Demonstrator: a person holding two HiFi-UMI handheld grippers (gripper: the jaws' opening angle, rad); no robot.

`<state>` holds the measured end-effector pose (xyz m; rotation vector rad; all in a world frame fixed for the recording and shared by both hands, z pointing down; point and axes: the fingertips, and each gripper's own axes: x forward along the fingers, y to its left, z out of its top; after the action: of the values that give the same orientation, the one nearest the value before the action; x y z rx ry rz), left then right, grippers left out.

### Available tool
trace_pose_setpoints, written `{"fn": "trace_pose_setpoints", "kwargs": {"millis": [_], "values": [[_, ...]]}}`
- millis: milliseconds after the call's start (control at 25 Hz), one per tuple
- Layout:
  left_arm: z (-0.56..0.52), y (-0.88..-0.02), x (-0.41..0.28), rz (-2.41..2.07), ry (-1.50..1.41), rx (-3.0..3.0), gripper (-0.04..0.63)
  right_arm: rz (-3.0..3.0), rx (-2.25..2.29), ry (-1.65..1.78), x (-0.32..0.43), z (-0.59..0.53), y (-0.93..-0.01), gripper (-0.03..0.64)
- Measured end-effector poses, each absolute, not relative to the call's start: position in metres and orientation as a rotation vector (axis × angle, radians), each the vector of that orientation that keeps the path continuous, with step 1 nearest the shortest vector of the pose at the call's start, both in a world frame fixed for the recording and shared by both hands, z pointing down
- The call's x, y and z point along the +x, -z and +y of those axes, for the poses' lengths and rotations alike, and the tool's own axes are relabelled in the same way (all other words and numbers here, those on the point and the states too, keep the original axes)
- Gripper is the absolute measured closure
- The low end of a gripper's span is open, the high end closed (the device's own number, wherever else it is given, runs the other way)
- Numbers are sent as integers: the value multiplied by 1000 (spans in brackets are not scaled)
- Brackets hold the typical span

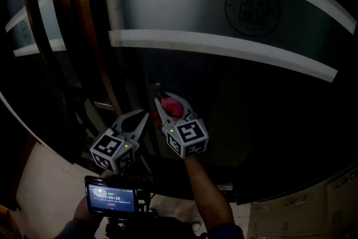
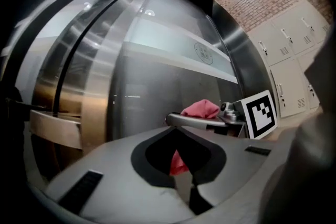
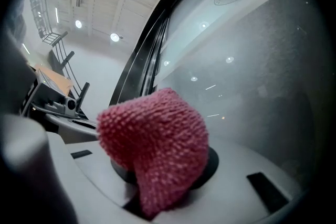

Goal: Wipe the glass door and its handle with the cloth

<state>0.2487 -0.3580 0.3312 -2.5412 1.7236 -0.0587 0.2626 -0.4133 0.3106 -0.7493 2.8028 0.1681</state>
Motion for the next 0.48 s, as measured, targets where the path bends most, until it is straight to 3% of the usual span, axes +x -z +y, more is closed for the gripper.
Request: {"fn": "trace_pose_setpoints", "kwargs": {"millis": [480], "values": [[-392, -334, 435, 1401, 36, -2747, 584, 2703, -1232, -200, 519, -452, -327, 537]]}}
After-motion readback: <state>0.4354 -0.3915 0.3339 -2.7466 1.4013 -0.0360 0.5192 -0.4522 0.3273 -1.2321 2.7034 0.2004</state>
